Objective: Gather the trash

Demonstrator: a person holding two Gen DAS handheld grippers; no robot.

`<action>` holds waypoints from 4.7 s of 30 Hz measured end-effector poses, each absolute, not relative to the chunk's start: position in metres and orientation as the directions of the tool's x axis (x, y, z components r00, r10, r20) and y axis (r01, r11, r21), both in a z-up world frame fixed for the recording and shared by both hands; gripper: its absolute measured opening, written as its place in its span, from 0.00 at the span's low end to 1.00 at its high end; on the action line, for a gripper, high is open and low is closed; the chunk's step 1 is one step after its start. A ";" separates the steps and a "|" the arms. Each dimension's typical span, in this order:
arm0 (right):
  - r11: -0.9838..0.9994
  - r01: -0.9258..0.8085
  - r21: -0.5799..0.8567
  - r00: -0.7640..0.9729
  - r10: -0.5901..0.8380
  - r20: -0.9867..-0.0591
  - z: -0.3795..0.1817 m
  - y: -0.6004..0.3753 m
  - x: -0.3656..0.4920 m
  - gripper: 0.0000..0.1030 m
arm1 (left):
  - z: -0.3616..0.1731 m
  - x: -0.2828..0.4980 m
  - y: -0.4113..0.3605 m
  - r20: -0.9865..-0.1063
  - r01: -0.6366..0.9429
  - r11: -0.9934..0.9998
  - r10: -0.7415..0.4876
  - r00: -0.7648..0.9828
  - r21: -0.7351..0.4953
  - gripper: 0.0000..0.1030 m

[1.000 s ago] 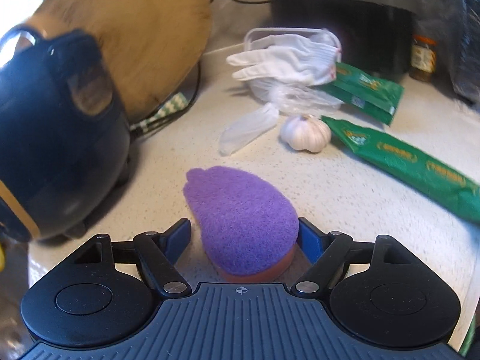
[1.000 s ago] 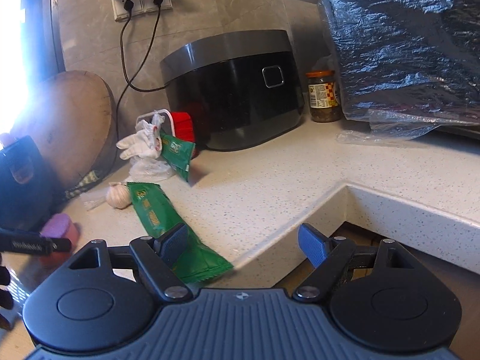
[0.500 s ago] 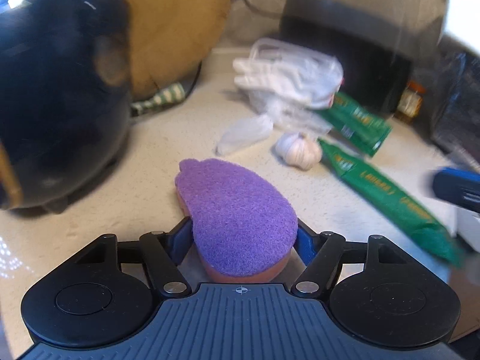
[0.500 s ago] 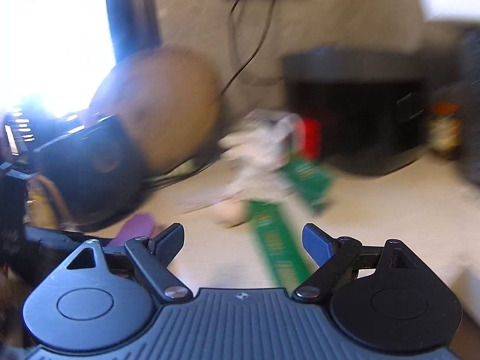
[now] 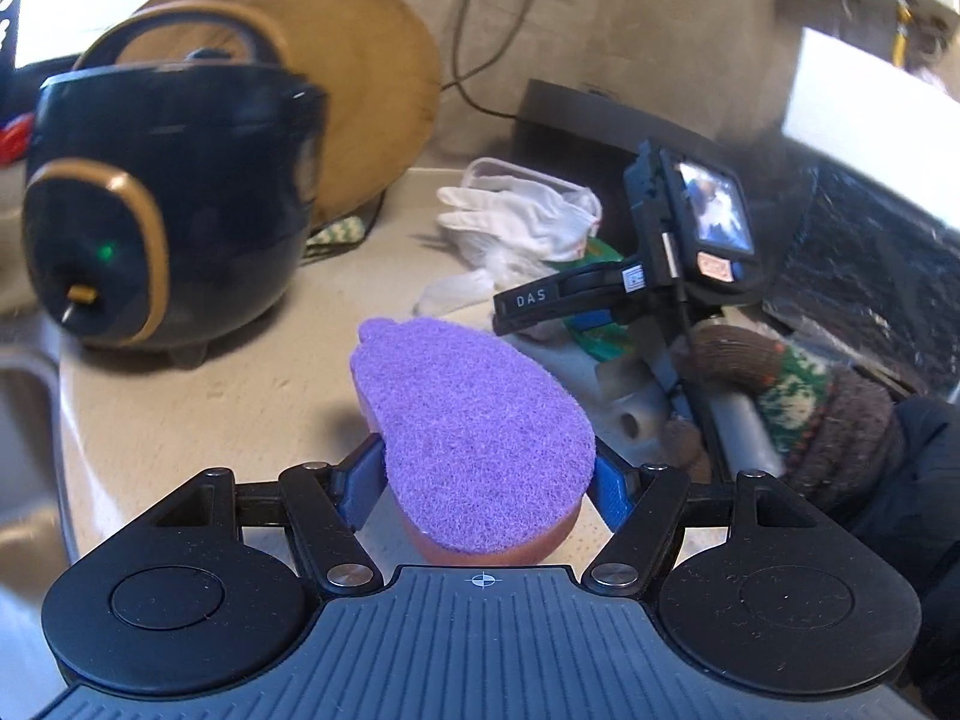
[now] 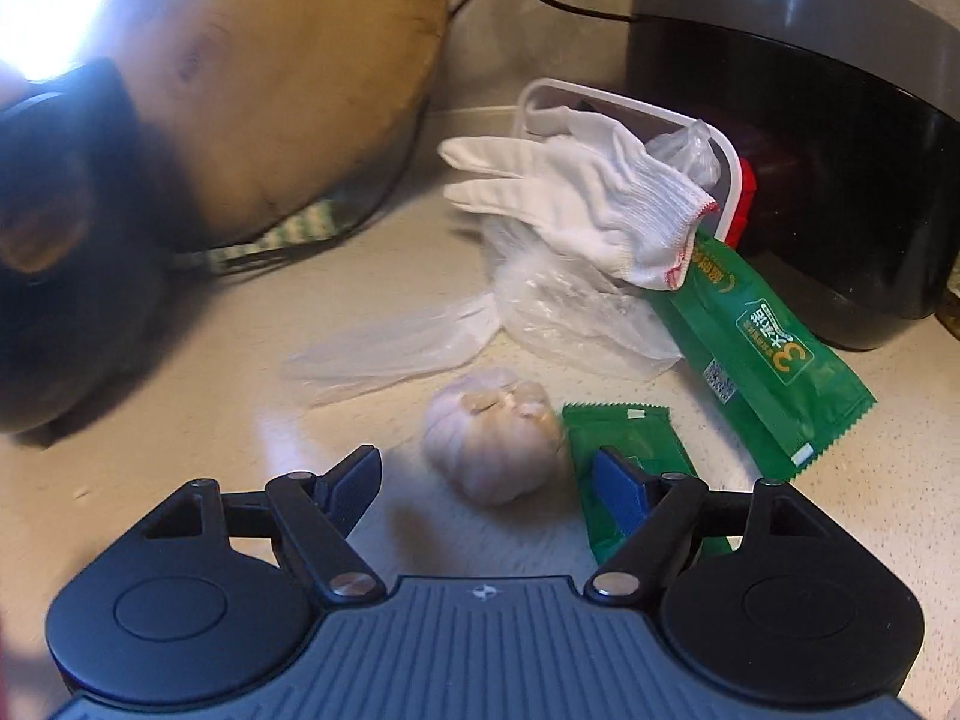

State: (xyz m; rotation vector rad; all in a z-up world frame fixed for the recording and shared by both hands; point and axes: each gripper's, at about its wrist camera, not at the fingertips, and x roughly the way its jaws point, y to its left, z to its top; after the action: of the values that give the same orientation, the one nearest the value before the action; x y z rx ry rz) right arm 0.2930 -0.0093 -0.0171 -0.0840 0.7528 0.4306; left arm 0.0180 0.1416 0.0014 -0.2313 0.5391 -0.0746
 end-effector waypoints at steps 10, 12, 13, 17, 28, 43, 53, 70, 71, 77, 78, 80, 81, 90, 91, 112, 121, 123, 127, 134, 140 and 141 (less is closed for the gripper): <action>0.875 -0.477 0.077 0.618 0.396 -0.679 -0.001 -0.002 0.268 0.51 | -0.008 0.013 0.154 -0.495 -0.001 0.952 -0.158 0.854 -0.306 0.73; 0.854 -0.513 0.092 0.609 0.437 -0.662 0.010 -0.004 0.249 0.51 | -0.009 0.013 0.153 -0.493 -0.001 0.950 -0.161 0.855 -0.314 0.73; 0.842 -0.530 0.100 0.605 0.458 -0.651 0.015 -0.006 0.237 0.51 | -0.009 0.012 0.151 -0.491 0.002 0.948 -0.166 0.855 -0.317 0.73; 0.806 -0.577 0.135 0.607 0.533 -0.589 0.033 -0.029 0.187 0.51 | -0.010 0.006 0.136 -0.484 0.042 0.945 -0.204 0.851 -0.325 0.73; 0.928 -0.352 0.123 0.838 0.371 -0.400 0.020 -0.168 0.085 0.51 | -0.041 0.008 0.033 -0.475 0.286 0.887 -0.440 0.762 -0.362 0.73; 0.984 0.176 0.035 0.821 -0.128 -0.556 -0.108 -0.337 -0.006 0.51 | -0.143 0.028 -0.153 -0.548 0.610 0.705 -0.690 0.473 -0.362 0.72; 0.947 0.286 0.145 0.689 -0.098 -0.719 -0.197 -0.361 -0.025 0.51 | -0.319 0.113 -0.176 -0.799 0.385 0.758 -0.596 0.083 -0.526 0.72; 0.951 0.242 0.193 0.500 0.048 -0.865 -0.291 -0.337 0.017 0.51 | -0.386 0.099 -0.169 -0.776 0.536 0.734 -0.594 0.210 -0.417 0.72; 0.949 0.233 0.212 0.492 0.073 -0.868 -0.295 -0.338 0.019 0.51 | -0.385 0.094 -0.175 -0.779 0.577 0.716 -0.592 0.206 -0.392 0.72; 0.921 0.176 0.346 0.434 0.243 -0.868 -0.318 -0.324 0.040 0.51 | -0.382 0.080 -0.182 -0.795 0.669 0.681 -0.565 0.220 -0.298 0.72; 0.913 0.173 0.369 0.425 0.268 -0.865 -0.322 -0.321 0.044 0.51 | -0.384 0.080 -0.186 -0.794 0.666 0.683 -0.566 0.221 -0.301 0.72; 0.900 0.162 0.404 0.406 0.312 -0.859 -0.329 -0.314 0.050 0.51 | -0.384 0.082 -0.185 -0.790 0.653 0.690 -0.570 0.225 -0.311 0.72; 0.895 0.156 0.418 0.393 0.332 -0.857 -0.331 -0.312 0.053 0.52 | -0.385 0.083 -0.184 -0.788 0.646 0.693 -0.573 0.226 -0.320 0.72; 0.881 0.202 0.429 0.433 0.312 -0.846 -0.328 -0.324 0.048 0.67 | -0.391 0.095 -0.183 -0.780 0.587 0.719 -0.585 0.220 -0.374 0.70; 0.878 0.218 0.427 0.430 0.306 -0.849 -0.330 -0.328 0.048 0.67 | -0.392 0.096 -0.183 -0.783 0.578 0.723 -0.582 0.218 -0.377 0.70; 0.860 0.373 0.348 0.466 0.150 -0.872 -0.345 -0.379 0.033 0.70 | -0.375 0.105 -0.140 -0.762 0.299 0.840 -0.538 0.361 -0.452 0.69; 0.868 0.263 0.422 0.441 0.281 -0.852 -0.345 -0.371 0.038 0.40 | -0.362 0.081 -0.168 -0.808 0.379 0.868 -0.460 0.369 -0.321 0.69; 0.868 0.231 0.440 0.398 0.328 -0.857 -0.347 -0.359 0.056 0.40 | -0.361 0.075 -0.171 -0.833 0.409 0.858 -0.452 0.319 -0.310 0.69; 0.888 0.218 0.404 0.268 0.344 -0.900 -0.370 -0.339 0.112 0.40 | -0.357 0.063 -0.158 -0.810 0.445 0.826 -0.503 0.301 -0.347 0.68; 0.990 0.039 0.134 0.024 0.134 -0.991 -0.455 -0.293 0.182 0.40 | -0.356 0.065 -0.132 -0.756 0.419 0.794 -0.579 0.305 -0.440 0.68; 0.998 -0.050 -0.031 -0.060 -0.034 -0.998 -0.513 -0.278 0.208 0.40 | -0.359 0.071 -0.119 -0.735 0.404 0.767 -0.621 0.273 -0.498 0.68; 0.996 -0.069 -0.060 -0.076 -0.065 -0.995 -0.524 -0.276 0.211 0.40 | -0.361 0.073 -0.117 -0.735 0.392 0.767 -0.623 0.268 -0.508 0.67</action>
State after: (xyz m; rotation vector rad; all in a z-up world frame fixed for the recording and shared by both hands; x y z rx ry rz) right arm 0.2107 -0.2765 -0.5235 -0.1026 1.6480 0.0032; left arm 0.0729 -0.1175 -0.3606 -0.2439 1.1035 -0.6936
